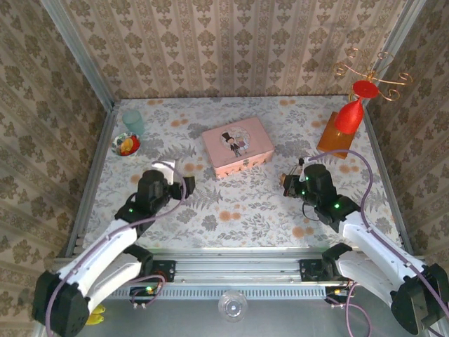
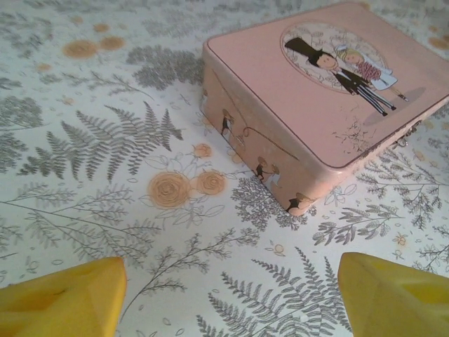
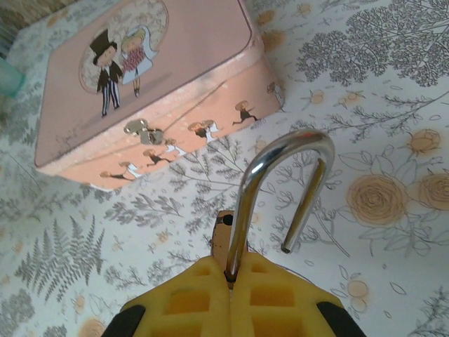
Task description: Unlock the padlock with the key
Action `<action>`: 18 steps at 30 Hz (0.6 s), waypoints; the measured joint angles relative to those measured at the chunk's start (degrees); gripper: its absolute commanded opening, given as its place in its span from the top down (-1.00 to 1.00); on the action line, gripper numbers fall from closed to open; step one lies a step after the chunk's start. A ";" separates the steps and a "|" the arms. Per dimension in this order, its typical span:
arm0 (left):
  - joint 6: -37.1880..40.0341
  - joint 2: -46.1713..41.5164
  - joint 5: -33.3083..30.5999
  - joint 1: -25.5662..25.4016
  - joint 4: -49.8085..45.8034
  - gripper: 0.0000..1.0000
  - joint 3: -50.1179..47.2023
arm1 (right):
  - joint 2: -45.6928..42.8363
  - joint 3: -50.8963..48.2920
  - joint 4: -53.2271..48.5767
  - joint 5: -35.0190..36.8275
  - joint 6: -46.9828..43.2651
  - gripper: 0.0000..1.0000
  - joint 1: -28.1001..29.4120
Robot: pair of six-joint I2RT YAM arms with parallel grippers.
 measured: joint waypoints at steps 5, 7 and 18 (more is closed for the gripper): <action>0.76 -7.85 -1.07 0.00 2.23 -0.60 -6.51 | -0.04 1.62 -2.84 -1.27 -2.21 1.00 -0.02; 1.05 -9.44 -1.31 0.00 2.60 -0.60 -8.09 | 0.22 2.34 -3.54 -1.92 -3.02 1.00 -0.33; 2.64 -11.17 -0.42 0.00 6.91 -0.62 -10.16 | 9.55 5.64 -4.44 -9.29 -3.37 1.00 -9.53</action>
